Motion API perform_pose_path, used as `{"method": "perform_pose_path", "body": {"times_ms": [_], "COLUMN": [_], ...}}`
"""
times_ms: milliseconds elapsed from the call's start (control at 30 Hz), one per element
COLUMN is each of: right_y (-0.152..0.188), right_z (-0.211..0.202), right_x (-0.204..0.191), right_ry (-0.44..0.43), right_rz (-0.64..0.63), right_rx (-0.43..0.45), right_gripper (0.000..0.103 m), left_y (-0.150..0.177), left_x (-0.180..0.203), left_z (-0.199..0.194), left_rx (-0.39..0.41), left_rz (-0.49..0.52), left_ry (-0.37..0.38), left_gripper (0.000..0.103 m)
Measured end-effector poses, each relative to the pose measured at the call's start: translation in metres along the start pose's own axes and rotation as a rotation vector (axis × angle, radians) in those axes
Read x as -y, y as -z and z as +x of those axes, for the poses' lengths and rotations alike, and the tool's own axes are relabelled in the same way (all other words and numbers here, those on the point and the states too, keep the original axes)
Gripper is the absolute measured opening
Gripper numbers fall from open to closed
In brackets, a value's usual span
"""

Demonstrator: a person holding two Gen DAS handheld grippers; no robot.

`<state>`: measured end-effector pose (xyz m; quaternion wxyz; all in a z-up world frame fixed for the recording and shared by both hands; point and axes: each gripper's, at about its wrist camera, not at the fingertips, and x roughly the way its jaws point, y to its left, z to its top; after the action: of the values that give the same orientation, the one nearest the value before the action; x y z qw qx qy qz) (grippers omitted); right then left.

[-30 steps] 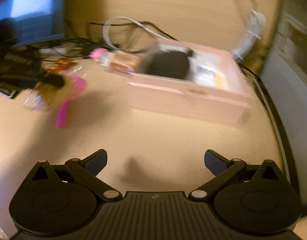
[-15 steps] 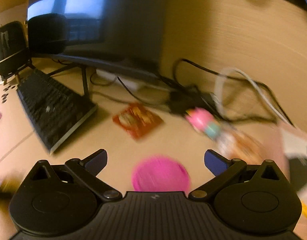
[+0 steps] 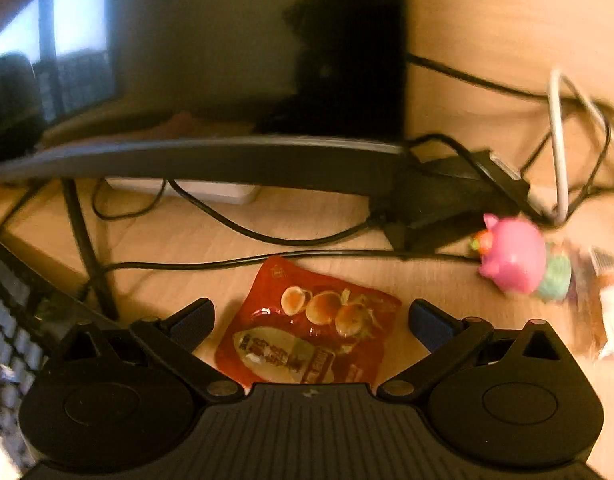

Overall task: Organize objects
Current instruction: 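Hold the bread roll with the left tool while the right tool grasps the red snack packet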

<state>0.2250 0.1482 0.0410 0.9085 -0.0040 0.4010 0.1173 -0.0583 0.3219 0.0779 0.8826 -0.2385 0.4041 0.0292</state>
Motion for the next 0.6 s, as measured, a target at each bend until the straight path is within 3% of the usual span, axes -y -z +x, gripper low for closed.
{"method": "perform_pose_path", "body": {"times_ms": [67, 100, 133, 233, 433, 600], "right_y": [0.003, 0.005, 0.007, 0.010, 0.026, 0.051], "right_z": [0.002, 0.000, -0.002, -0.013, -0.077, -0.160], "right_x": [-0.008, -0.010, -0.011, -0.011, -0.002, 0.038], "right_ry": [0.021, 0.023, 0.006, -0.028, -0.128, -0.151], "right_rz": [-0.065, -0.091, -0.111, -0.139, -0.182, -0.189], "right_rx": [0.006, 0.016, 0.021, -0.016, 0.014, 0.086], "right_gripper": [0.099, 0.092, 0.086, 0.080, 0.078, 0.078], "left_y": [-0.002, -0.003, -0.004, -0.006, -0.007, 0.000], "left_x": [-0.004, -0.006, -0.007, -0.004, 0.020, 0.055], "left_z": [0.000, 0.000, 0.001, 0.005, 0.018, 0.030], "left_rx": [-0.001, -0.002, -0.003, -0.016, -0.056, -0.095], "left_rz": [-0.003, -0.004, -0.005, 0.006, 0.084, 0.149], "left_ry": [-0.002, -0.003, -0.002, 0.003, 0.044, 0.098], "left_gripper": [0.050, 0.050, 0.050, 0.050, 0.050, 0.050]}}
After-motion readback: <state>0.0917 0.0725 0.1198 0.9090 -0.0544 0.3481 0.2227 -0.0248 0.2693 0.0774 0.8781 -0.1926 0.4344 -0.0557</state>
